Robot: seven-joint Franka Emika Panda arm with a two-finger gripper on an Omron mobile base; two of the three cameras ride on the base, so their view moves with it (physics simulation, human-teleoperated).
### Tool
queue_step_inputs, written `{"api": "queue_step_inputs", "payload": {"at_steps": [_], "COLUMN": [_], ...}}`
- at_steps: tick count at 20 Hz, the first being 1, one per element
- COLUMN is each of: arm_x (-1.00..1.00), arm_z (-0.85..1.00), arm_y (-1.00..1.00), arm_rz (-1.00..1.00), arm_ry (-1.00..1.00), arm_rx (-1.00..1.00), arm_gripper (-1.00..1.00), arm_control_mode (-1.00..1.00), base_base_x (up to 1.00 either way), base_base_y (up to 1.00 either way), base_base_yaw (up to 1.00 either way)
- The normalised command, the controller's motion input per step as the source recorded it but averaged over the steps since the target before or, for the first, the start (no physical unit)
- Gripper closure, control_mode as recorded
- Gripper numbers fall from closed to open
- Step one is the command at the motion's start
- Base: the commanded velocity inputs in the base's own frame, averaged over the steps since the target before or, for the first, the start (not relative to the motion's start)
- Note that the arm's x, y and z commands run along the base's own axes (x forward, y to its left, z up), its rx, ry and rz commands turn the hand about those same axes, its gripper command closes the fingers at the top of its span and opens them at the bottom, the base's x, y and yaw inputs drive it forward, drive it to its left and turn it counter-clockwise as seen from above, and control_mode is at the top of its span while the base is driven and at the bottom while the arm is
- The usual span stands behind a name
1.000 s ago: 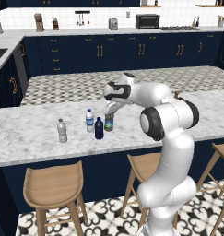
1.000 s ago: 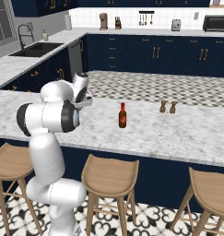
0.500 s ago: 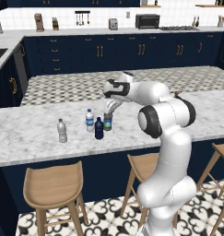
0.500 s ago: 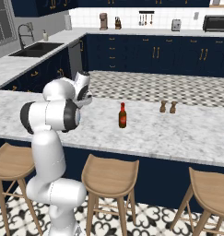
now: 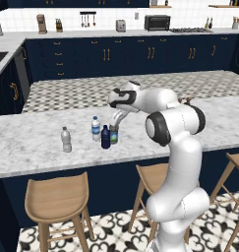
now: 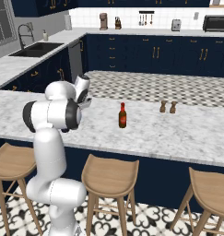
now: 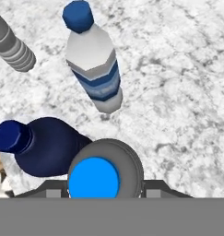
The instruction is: Move the plastic bottles in the middle to the plastics group, and the glass bottles in the middle to the glass group.
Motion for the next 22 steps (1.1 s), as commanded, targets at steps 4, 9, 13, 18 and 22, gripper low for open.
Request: {"api": "queue_step_inputs", "payload": {"at_steps": [4, 9, 13, 18, 22], "arm_x": [0.0, 0.05, 0.2, 0.11, 0.05], "arm_z": [-0.06, 0.0, 0.0, 0.0, 0.0], "arm_y": [0.0, 0.0, 0.0, 0.0, 0.0], "arm_rz": [0.03, 0.02, 0.01, 0.0, 0.0], "arm_ry": [0.0, 0.0, 0.0, 0.0, 0.0], "arm_rx": [0.0, -0.01, -0.09, -0.1, -0.08], "arm_gripper": [1.0, 1.0, 1.0, 1.0, 1.0], "arm_control_mode": [-1.0, -1.0, -1.0, -1.0, -1.0], "base_base_x": [0.0, 0.0, 0.0, 0.0, 0.0], "base_base_y": [0.0, 0.0, 0.0, 0.0, 0.0], "base_base_yaw": [0.0, 0.0, 0.0, 0.0, 0.0]}}
